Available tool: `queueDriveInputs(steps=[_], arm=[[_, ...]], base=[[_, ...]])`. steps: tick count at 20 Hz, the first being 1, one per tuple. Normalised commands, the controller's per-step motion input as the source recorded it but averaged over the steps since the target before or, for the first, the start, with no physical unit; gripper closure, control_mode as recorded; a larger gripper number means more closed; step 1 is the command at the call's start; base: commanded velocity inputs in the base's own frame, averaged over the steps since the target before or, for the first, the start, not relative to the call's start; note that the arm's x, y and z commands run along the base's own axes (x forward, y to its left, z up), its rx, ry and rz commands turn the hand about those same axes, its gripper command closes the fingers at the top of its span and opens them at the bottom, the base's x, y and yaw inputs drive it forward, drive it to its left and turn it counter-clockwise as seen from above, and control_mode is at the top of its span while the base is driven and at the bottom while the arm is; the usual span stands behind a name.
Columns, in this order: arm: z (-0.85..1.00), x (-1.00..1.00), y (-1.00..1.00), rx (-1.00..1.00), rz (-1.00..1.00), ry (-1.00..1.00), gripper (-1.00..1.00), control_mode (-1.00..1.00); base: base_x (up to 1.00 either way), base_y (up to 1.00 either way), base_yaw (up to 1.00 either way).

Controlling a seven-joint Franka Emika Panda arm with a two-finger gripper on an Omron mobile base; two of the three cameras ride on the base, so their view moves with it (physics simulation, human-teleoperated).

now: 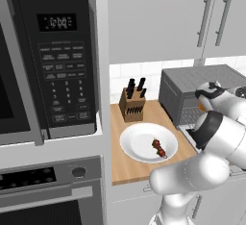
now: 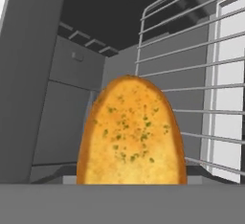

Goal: Pick up the kebab skewer and baguette bread, and place them inside the toaster oven. Close the toaster oven door and start by setting the timer.

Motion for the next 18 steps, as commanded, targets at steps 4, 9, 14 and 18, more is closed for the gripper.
queueDriveInputs(steps=[4,9,14,18], arm=[[-0.01,0.02,0.0,0.0,0.0,0.0,-1.0,-1.0],[0.0,0.0,0.0,0.0,0.0,0.0,-1.0,-1.0],[0.0,0.0,0.0,0.0,0.0,0.01,-1.0,-1.0],[0.0,0.0,0.0,0.0,0.0,0.02,-1.0,-1.0]], base=[[0.0,0.0,0.0],[0.0,0.0,0.0],[0.0,0.0,0.0],[0.0,0.0,0.0]])
